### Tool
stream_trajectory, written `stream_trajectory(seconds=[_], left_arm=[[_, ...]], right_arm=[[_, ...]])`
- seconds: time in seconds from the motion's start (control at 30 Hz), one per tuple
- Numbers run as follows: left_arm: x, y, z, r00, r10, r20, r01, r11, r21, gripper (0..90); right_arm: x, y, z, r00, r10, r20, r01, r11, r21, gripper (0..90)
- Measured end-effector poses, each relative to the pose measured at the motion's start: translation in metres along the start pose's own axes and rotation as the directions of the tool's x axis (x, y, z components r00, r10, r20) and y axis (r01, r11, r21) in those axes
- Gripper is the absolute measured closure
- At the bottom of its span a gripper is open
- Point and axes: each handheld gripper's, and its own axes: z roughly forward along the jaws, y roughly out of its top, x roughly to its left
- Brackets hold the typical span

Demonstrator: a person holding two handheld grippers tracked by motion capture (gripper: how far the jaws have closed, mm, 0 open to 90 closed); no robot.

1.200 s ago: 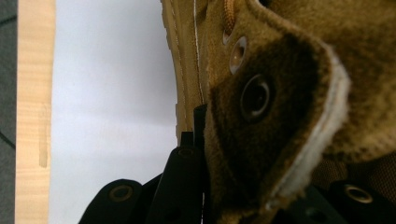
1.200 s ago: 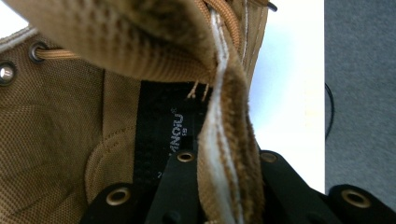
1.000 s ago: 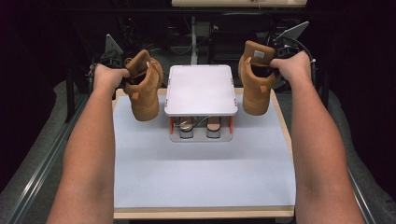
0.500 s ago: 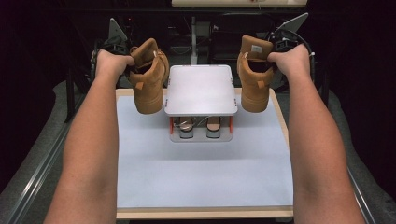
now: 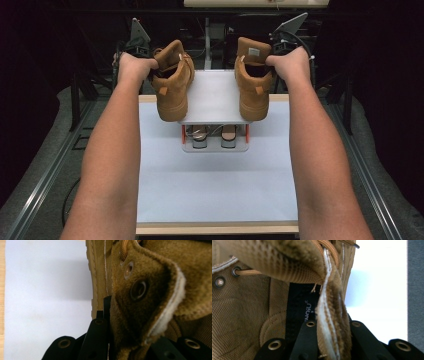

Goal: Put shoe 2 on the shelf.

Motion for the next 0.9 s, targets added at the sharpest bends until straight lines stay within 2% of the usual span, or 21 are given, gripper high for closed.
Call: stream_trajectory(seconds=[0.23,0.37,0.47,0.57,0.63,0.73,0.8,0.9], left_arm=[[-0.018,0.001,0.002,0.9999,0.004,0.011,-0.004,1.0000,-0.006,85.2],[-0.026,0.001,0.005,0.9998,0.000,0.018,0.000,1.0000,-0.005,85.4],[-0.030,0.002,0.009,0.9998,-0.004,0.021,0.004,1.0000,0.000,85.5],[-0.034,0.002,0.013,0.9999,-0.004,0.014,0.005,0.9999,-0.010,85.5],[-0.035,0.003,0.016,0.9996,-0.016,0.023,0.016,0.9998,-0.009,85.5],[-0.039,0.004,0.021,0.9992,-0.030,0.027,0.031,0.9994,-0.018,85.6],[-0.041,0.006,0.023,0.9995,-0.018,0.024,0.018,0.9998,-0.009,85.6],[-0.042,0.008,0.026,0.9992,-0.024,0.032,0.024,0.9997,-0.006,85.6]], right_arm=[[0.011,0.002,0.012,0.9995,-0.014,-0.027,0.014,1.000,0.003,84.8],[0.018,0.001,0.014,0.9998,-0.013,-0.016,0.013,1.000,0.005,84.7],[0.021,0.000,0.012,0.9996,-0.008,-0.025,0.008,1.000,-0.003,84.7],[0.024,-0.001,0.013,0.9992,-0.009,-0.040,0.008,1.000,-0.017,84.8],[0.025,-0.001,0.015,0.9989,-0.011,-0.045,0.010,1.000,-0.022,84.7],[0.023,0.001,0.019,0.9969,-0.004,-0.078,0.003,1.000,-0.011,84.8],[0.023,0.002,0.022,0.9966,0.000,-0.083,-0.002,1.000,-0.021,84.7],[0.023,0.004,0.025,0.9975,-0.003,-0.070,0.002,1.000,-0.013,84.7]])
